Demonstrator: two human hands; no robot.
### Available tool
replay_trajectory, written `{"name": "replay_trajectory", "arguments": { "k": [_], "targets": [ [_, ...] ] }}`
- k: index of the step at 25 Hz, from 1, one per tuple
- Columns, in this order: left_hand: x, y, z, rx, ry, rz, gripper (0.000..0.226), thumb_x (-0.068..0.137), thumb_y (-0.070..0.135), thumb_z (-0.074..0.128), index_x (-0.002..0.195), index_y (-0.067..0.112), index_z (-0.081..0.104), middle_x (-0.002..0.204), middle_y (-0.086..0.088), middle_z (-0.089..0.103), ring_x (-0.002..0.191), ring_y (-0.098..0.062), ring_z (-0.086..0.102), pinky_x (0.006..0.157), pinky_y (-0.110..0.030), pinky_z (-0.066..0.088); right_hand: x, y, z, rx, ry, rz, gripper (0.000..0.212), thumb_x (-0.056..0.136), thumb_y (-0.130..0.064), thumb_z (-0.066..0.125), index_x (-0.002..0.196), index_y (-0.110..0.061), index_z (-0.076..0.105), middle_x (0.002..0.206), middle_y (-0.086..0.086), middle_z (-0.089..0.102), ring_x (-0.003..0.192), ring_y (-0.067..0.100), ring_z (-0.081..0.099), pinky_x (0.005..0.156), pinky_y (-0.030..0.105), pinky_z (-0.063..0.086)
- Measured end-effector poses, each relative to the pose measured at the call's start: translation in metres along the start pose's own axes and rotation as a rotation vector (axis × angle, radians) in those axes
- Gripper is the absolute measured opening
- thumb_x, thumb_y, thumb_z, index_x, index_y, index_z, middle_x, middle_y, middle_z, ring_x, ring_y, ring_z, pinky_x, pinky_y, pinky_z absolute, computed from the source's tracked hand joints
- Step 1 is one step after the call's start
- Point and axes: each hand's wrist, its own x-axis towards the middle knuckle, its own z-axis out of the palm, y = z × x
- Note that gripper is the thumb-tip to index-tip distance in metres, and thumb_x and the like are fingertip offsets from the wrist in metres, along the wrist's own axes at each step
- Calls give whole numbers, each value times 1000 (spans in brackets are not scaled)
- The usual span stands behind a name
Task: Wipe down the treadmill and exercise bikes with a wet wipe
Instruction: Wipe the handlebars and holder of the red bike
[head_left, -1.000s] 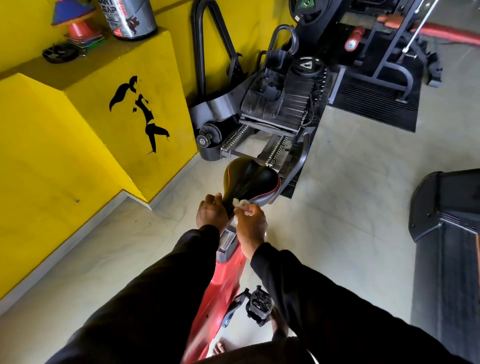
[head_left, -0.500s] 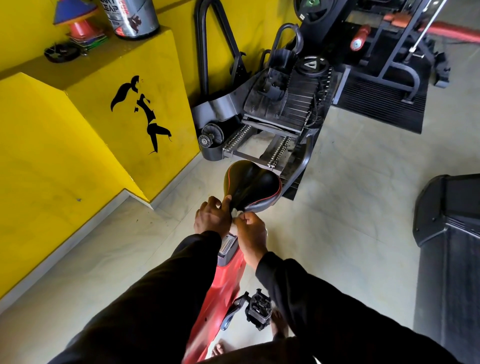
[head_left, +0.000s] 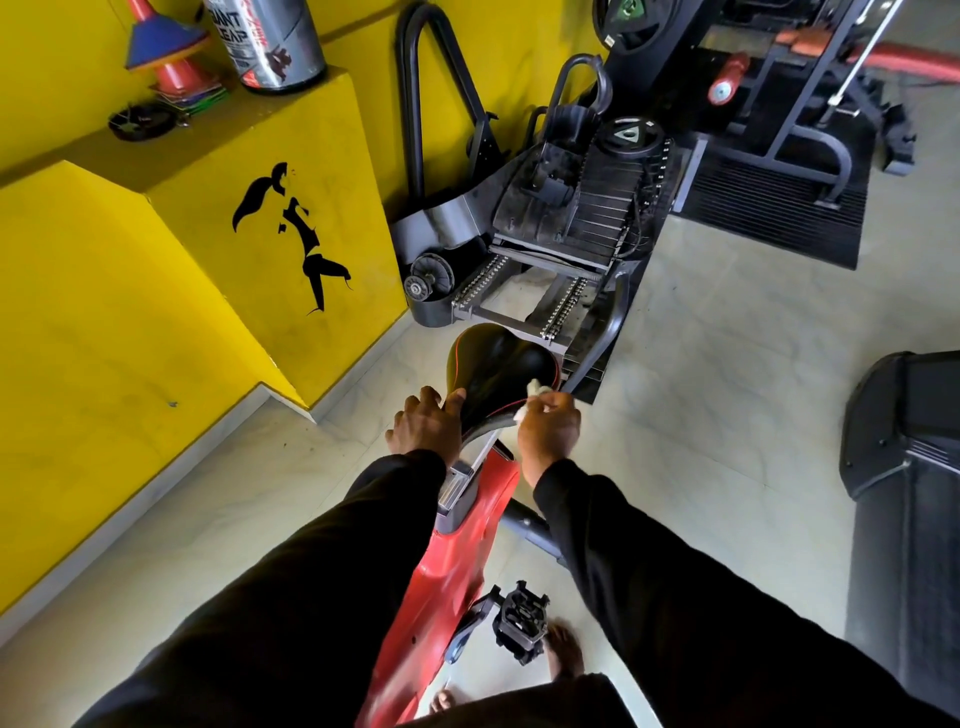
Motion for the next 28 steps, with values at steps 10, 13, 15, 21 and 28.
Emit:
{"name": "replay_trajectory", "arguments": {
  "k": [10, 13, 15, 21, 28],
  "targets": [
    [4, 15, 13, 78, 76, -8, 66, 95, 70, 25, 117, 14, 53, 109, -11, 62, 97, -29, 59, 84, -40, 46, 35, -14, -13, -25, 88, -45, 16, 95, -6, 50, 104, -5, 63, 118, 21, 58, 101, 33, 60, 81, 27, 42],
    [4, 16, 15, 90, 80, -17, 65, 95, 69, 24, 116, 15, 54, 106, -10, 62, 94, -28, 60, 84, -40, 48, 39, -7, -17, -143, 36, -185, 31, 100, -10, 44, 124, -11, 63, 124, 15, 54, 104, 25, 59, 85, 25, 42],
    [7, 17, 16, 89, 75, -35, 64, 96, 69, 24, 116, 16, 54, 106, -10, 63, 94, -28, 60, 83, -39, 48, 38, 2, -22, -177, -20, -282, 33, 102, -13, 42, 128, -13, 62, 121, 14, 53, 100, 20, 55, 85, 22, 40],
    [10, 16, 15, 56, 63, -80, 60, 99, 64, 24, 112, 17, 58, 104, -8, 64, 91, -26, 60, 82, -37, 47, 77, -31, -3, -477, -245, -632, 32, 96, -3, 43, 118, -4, 66, 121, 14, 62, 115, 29, 56, 98, 34, 45],
    [9, 16, 13, 28, 78, -72, 54, 102, 57, 25, 109, 17, 62, 102, -6, 65, 84, -22, 55, 82, -37, 47, 93, -50, 15, -713, -428, -712, 34, 102, -18, 38, 125, -4, 59, 119, 16, 65, 110, 32, 59, 93, 41, 47]
  ]
}}
